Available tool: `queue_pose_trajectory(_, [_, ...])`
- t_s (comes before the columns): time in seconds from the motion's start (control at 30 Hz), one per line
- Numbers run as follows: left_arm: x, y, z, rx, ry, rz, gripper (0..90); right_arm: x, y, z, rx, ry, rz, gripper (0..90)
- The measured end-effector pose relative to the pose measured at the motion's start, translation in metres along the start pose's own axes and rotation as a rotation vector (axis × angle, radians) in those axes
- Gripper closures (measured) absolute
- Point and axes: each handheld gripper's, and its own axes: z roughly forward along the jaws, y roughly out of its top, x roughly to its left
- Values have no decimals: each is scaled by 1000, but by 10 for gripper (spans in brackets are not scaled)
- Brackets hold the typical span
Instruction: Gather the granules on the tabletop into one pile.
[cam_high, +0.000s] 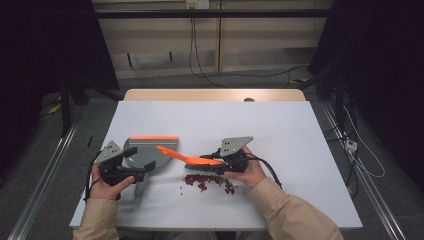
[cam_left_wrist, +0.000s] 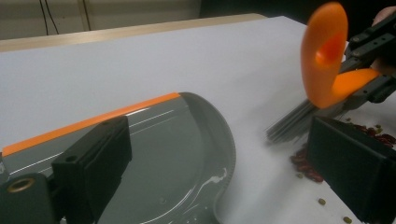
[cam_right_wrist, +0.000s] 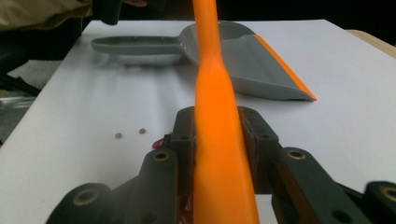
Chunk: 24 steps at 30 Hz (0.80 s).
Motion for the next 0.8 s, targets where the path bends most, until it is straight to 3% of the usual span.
queue_pose_trajectory(0.17, [0, 0, 0, 0, 1, -2, 72, -7, 4, -5, -24, -50, 73, 706])
queue_pose_trajectory(0.43, [1, 0, 0, -2, 2, -7, 72, 3, 12, -12, -107, -208, 340, 708])
queue_pose_trajectory(0.6, [1, 0, -1, -4, 3, -4, 72, 15, 15, -11, -123, -273, 377, 708])
queue_pose_trajectory(0.8, [1, 0, -1, -6, 4, -5, 72, 36, 21, -3, -159, -280, 417, 709])
